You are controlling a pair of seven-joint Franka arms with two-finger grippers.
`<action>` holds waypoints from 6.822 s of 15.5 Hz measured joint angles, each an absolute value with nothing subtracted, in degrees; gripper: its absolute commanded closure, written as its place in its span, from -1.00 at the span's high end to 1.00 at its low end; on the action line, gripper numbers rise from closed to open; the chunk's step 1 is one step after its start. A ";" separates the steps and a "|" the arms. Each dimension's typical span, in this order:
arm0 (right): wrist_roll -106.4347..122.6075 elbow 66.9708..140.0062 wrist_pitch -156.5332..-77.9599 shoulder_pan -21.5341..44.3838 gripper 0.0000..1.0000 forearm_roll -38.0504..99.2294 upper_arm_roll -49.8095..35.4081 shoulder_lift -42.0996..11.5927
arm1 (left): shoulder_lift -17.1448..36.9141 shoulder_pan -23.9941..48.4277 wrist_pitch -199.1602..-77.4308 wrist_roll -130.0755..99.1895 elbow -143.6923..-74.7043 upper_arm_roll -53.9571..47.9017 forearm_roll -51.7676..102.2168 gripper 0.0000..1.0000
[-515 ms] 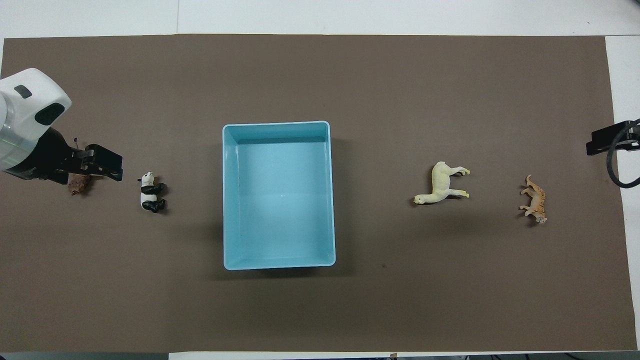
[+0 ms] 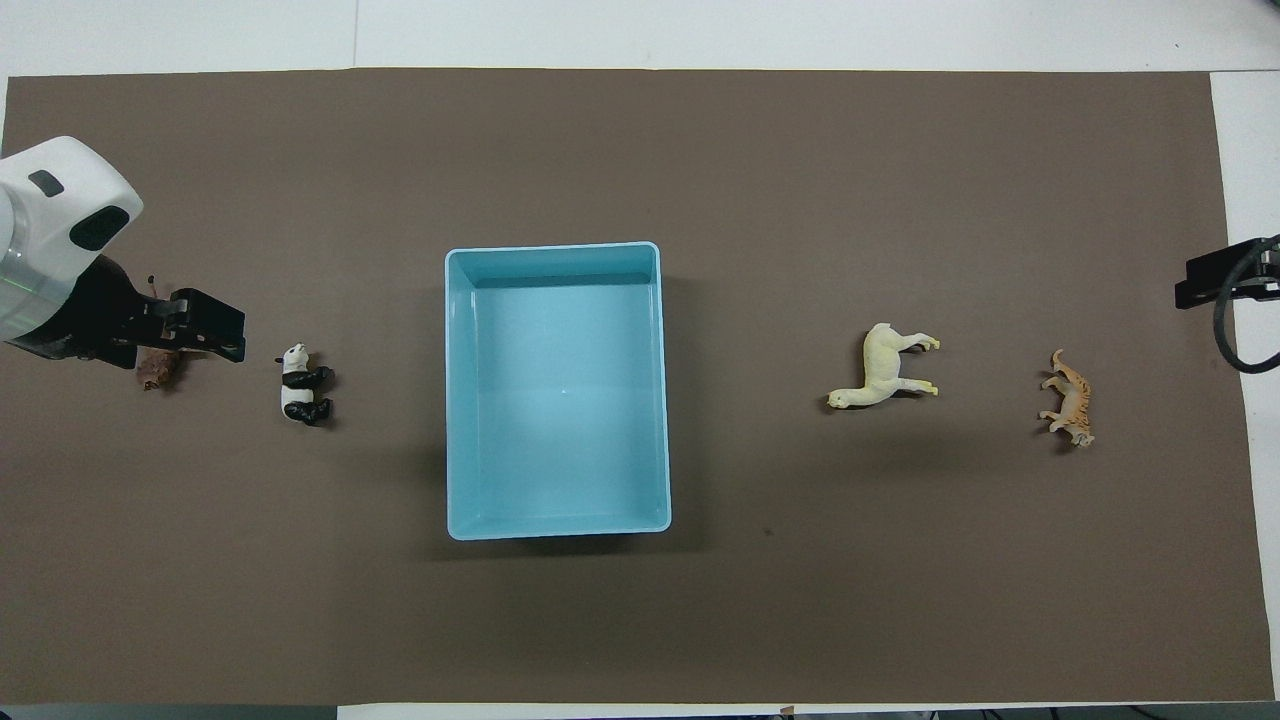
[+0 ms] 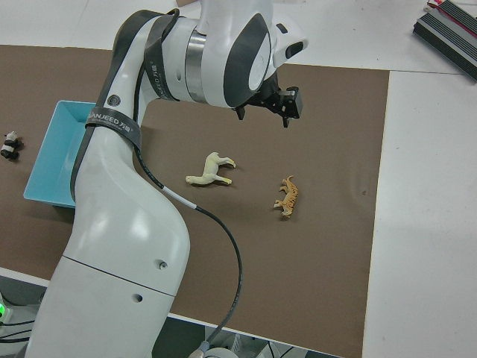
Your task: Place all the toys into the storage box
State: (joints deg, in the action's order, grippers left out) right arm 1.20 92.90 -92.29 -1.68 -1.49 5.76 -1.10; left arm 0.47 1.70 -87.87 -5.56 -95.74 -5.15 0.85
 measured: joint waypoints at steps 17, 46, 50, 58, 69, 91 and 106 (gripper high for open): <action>-16.00 113.34 -120.20 12.47 1.00 -1.45 4.97 -3.55 | 0.43 1.70 -87.64 -5.69 -95.84 -5.16 0.85 1.00; -24.76 130.87 -155.66 16.52 -1.00 -1.42 4.98 -13.18 | 3.25 -1.10 -140.51 -7.81 -134.98 -4.97 0.83 1.00; -25.07 128.78 -151.06 17.06 -1.00 -1.42 5.00 -13.08 | 3.94 -1.06 -140.95 -7.91 -135.33 -5.16 0.83 -0.35; -23.06 119.59 -136.96 17.01 -1.00 -1.44 5.07 -10.59 | 3.94 -1.06 -140.69 -7.92 -134.48 -5.18 0.83 -0.74; -19.73 102.02 -114.91 15.03 -1.00 -1.44 5.70 -8.60 | 3.78 11.55 -119.22 -42.14 -112.36 -6.61 2.44 -0.70; -42.69 99.83 -116.19 36.15 -1.00 -0.70 2.88 -8.32 | 5.15 -1.31 -121.28 -20.36 -112.37 -4.26 -4.85 1.00; -58.73 92.06 -124.50 45.43 1.00 -1.45 4.24 -25.53 | 17.02 -17.25 -146.29 -10.14 -116.01 -4.82 -4.86 1.00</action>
State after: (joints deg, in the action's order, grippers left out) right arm -58.73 92.06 -124.50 45.43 -1.45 4.24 -25.53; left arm 17.02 -17.25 -146.29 -10.14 -116.01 -4.82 -4.86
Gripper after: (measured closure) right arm 0.194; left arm 0.000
